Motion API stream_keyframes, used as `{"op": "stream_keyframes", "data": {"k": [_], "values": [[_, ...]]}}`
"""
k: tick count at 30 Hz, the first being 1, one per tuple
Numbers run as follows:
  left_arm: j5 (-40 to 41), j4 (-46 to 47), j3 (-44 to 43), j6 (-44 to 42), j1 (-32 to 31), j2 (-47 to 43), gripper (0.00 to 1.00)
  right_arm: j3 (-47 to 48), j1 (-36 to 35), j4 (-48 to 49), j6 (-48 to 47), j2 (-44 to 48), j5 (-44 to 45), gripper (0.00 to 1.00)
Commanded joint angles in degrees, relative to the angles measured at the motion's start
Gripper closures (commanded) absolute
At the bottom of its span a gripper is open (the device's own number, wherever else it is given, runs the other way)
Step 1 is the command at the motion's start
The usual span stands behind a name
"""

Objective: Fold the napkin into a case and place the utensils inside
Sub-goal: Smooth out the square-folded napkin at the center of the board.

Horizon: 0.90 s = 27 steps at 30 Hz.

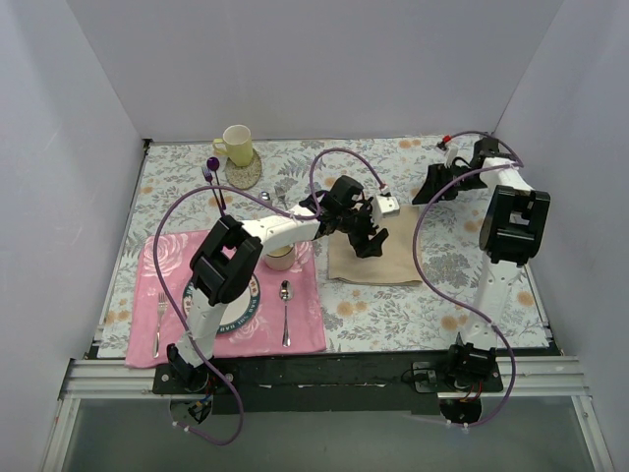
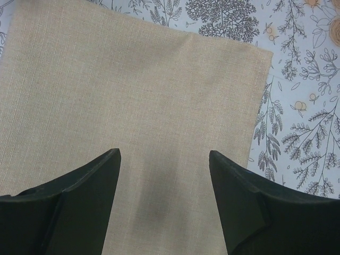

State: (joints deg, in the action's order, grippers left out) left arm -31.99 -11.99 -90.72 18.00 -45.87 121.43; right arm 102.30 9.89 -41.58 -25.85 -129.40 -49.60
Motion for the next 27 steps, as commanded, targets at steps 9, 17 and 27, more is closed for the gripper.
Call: {"op": "stream_keyframes", "data": {"k": [9,17,27], "values": [[-1.0,-1.6,-0.4,-1.1,0.7,-2.7,0.34,11.9,-3.0,-14.6,-19.5,-8.1,-2.1,0.29],[-1.1,-1.8,0.5,-1.1,0.8,-3.6,0.35,9.1,-3.1,-20.0,-24.1,-7.8,-0.1,0.54],[-4.3,-3.0,6.4,-4.5,1.0,-9.0,0.40,1.7,-0.8,-33.1,-25.1,-6.7,-9.1,0.99]]}}
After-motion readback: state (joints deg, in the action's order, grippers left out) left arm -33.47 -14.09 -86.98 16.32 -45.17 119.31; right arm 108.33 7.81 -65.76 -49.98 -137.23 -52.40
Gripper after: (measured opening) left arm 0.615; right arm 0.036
